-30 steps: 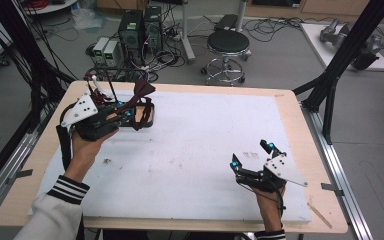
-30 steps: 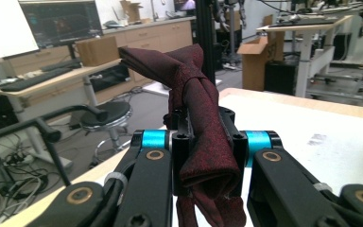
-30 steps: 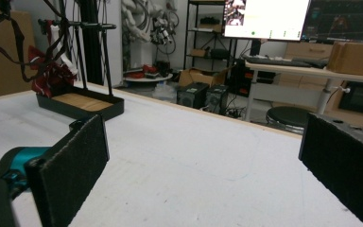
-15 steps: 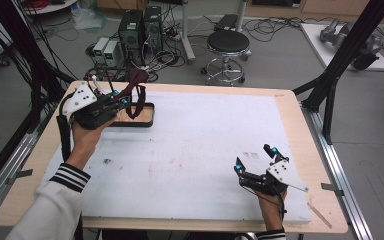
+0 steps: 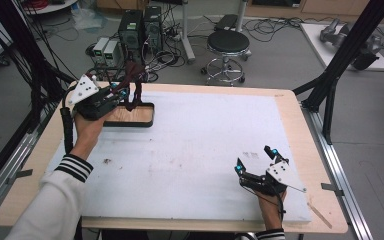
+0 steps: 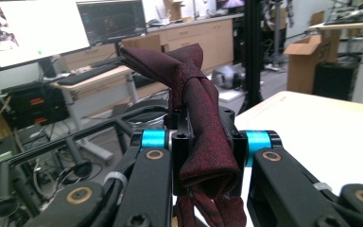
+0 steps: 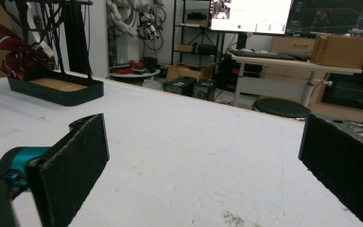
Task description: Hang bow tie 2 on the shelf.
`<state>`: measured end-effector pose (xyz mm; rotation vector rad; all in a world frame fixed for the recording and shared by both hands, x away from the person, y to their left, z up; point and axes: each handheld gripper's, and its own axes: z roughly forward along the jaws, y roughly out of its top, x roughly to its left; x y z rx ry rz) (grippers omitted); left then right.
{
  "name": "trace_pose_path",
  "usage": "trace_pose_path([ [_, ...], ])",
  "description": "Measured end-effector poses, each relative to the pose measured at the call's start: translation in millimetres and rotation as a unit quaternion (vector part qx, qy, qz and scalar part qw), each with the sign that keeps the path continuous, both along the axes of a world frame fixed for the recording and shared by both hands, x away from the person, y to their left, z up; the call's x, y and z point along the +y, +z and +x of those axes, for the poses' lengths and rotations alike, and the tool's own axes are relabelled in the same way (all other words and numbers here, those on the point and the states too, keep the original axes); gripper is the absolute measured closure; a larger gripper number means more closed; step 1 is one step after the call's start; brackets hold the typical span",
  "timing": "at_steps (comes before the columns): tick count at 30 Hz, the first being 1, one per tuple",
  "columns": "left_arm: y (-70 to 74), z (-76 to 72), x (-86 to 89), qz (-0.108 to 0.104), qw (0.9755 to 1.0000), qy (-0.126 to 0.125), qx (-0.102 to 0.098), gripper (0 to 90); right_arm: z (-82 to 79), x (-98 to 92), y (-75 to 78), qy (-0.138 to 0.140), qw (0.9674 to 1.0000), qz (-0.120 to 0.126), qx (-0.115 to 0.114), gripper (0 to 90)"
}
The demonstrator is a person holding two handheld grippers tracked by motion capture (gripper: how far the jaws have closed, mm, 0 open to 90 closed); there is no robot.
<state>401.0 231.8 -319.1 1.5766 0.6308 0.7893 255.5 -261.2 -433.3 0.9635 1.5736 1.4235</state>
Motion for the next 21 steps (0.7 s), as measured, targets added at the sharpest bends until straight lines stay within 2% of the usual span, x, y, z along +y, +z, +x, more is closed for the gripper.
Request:
trace_pose_path([
  [3,-1.8,3.5,0.6,0.002,1.0000,0.009,0.000,78.3,0.1,-0.5,-0.3,-0.003,1.0000,0.003,0.000,1.5],
  [12,-5.9,10.1,0.8,-0.012,0.9991,0.038,0.011,78.4,3.3,-2.6,-1.2,-0.008,1.0000,0.006,0.002,1.5],
  [21,-8.1,12.8,1.1,-0.007,0.9979,0.063,0.016,78.4,7.5,-3.0,-2.4,-0.010,0.9999,0.002,0.004,1.5],
])
